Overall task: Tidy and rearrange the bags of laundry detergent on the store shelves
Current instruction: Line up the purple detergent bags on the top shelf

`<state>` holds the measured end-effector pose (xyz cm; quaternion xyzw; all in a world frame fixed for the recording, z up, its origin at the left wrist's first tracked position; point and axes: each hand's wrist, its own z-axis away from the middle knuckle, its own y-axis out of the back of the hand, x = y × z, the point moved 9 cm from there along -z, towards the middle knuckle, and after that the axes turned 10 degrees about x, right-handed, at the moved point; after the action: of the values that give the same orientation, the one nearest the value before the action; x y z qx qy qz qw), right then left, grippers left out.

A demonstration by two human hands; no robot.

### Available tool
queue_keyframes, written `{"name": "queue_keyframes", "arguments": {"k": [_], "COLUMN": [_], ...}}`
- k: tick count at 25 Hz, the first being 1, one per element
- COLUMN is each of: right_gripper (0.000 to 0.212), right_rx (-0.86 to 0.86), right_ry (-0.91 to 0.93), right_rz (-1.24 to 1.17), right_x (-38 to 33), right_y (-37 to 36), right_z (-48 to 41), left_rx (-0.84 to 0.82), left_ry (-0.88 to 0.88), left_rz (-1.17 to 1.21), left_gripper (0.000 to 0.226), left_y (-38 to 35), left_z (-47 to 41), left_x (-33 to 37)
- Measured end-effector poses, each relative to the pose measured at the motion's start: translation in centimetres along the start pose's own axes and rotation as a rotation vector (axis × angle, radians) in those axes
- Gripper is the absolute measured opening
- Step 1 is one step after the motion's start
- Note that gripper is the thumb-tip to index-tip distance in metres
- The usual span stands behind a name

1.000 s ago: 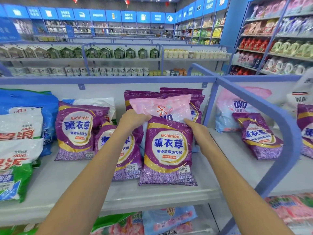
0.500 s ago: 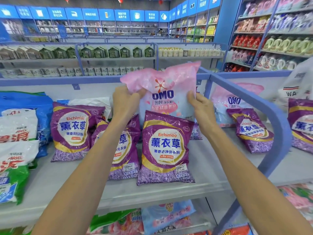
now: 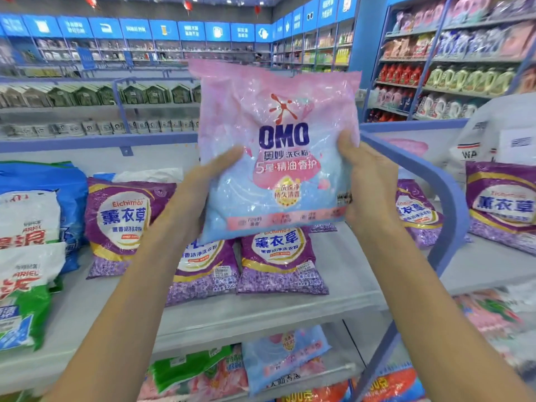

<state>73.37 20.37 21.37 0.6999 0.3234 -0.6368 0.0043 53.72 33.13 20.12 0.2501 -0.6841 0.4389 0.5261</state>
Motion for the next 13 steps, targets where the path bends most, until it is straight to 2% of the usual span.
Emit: {"name": "queue_keyframes", "arguments": {"k": [3,6,10,13], "right_gripper": [0.020,0.012,0.052,0.056], "right_rx": [0.003,-0.097,-0.305,-0.331], "right_ry": [-0.078,-0.130,-0.250,-0.337], "right_rz": [0.037,0.121,0.290,0.237], "right_x": [1.7,3.1,5.0,4.3], "right_y": [1.9,4.1,8.5,12.9], "right_z": [2.4,4.3,7.6,9.6], "left_rx": [-0.092,-0.072,-0.119,-0.178], "left_ry": [0.006,0.007,0.062,0.061], "left_rz": [-0.072,-0.116,-0.056,-0.094], "left_gripper": [0.040,0.044,0.044,0.045], "left_y": [1.3,2.5,0.9,-2.2], "left_z": [3.4,3.9,6.1,8.5], "left_x": [-3.1,-5.2,-7.9,-9.2]}}
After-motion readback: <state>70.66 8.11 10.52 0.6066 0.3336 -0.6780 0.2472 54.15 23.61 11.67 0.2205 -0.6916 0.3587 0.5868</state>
